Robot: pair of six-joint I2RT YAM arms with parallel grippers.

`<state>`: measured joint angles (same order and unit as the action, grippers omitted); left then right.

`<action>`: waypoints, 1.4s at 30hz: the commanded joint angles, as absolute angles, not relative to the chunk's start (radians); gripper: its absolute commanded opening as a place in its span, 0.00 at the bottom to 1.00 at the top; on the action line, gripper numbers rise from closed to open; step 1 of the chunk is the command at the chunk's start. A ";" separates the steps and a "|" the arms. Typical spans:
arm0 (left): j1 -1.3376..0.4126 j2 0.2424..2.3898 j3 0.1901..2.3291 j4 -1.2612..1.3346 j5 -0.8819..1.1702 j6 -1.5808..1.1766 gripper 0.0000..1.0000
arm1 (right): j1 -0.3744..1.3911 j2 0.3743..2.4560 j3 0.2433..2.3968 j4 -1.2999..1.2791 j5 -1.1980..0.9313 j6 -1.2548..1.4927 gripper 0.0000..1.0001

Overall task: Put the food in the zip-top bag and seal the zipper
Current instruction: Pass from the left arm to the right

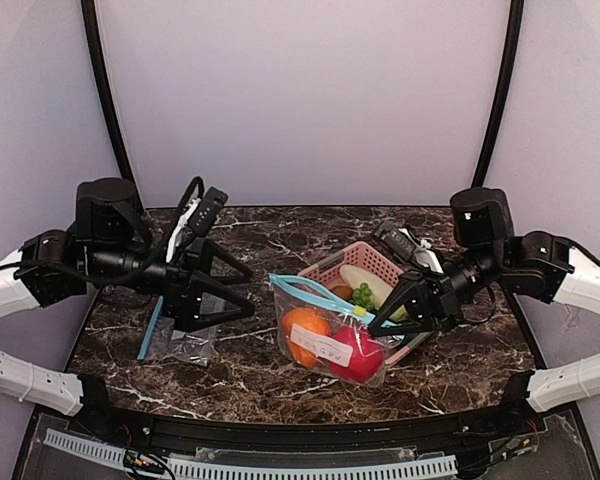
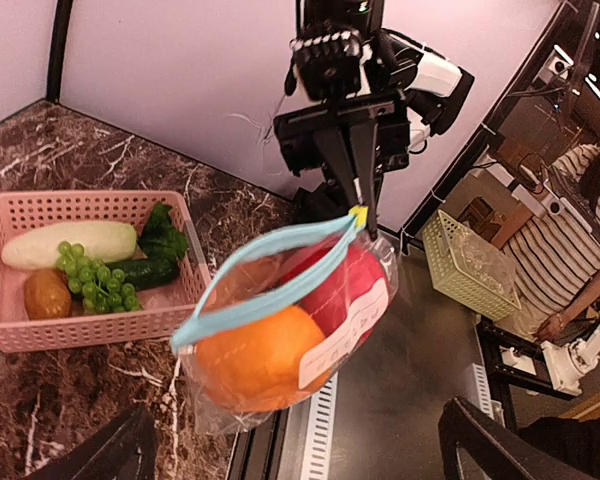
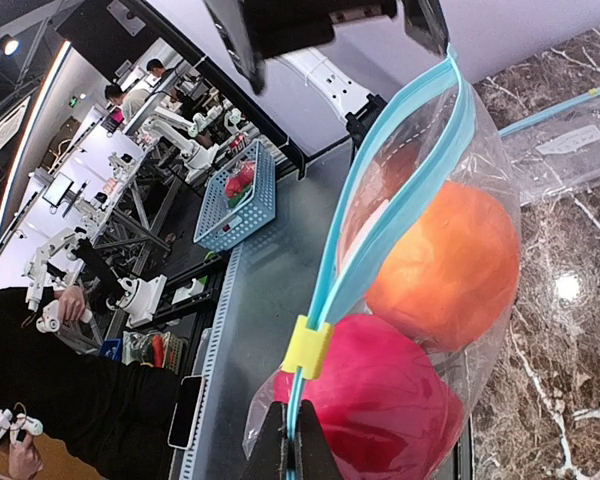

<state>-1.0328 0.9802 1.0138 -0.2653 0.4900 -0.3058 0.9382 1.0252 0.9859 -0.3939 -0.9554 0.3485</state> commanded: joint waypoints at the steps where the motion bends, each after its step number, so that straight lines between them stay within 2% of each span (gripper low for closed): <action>1: -1.028 1.090 1.184 -0.511 0.503 -0.102 0.99 | 0.956 1.071 1.043 -0.511 -0.952 0.265 0.00; 5: -1.029 1.236 1.312 -0.482 0.640 -0.070 0.99 | 0.973 1.117 1.083 -0.552 -0.947 0.236 0.00; 12: -1.049 1.429 1.398 -0.386 0.802 -0.060 0.95 | 0.987 1.167 1.135 -0.581 -0.936 0.201 0.00; 14: -1.067 1.465 1.411 -0.377 0.815 -0.053 0.90 | 0.988 1.182 1.143 -0.582 -0.939 0.195 0.00; 18: -1.091 1.507 1.404 -0.329 0.856 -0.077 0.66 | 0.989 1.208 1.156 -0.583 -0.943 0.184 0.00; 32: -1.109 1.504 1.323 -0.188 0.910 -0.170 0.28 | 0.989 1.252 1.165 -0.580 -0.945 0.167 0.00; 37: -1.108 1.501 1.298 -0.201 0.915 -0.176 0.31 | 0.989 1.242 1.164 -0.580 -0.930 0.170 0.00; 42: -1.108 1.490 1.270 -0.217 0.899 -0.167 0.18 | 0.989 1.236 1.166 -0.580 -0.927 0.174 0.00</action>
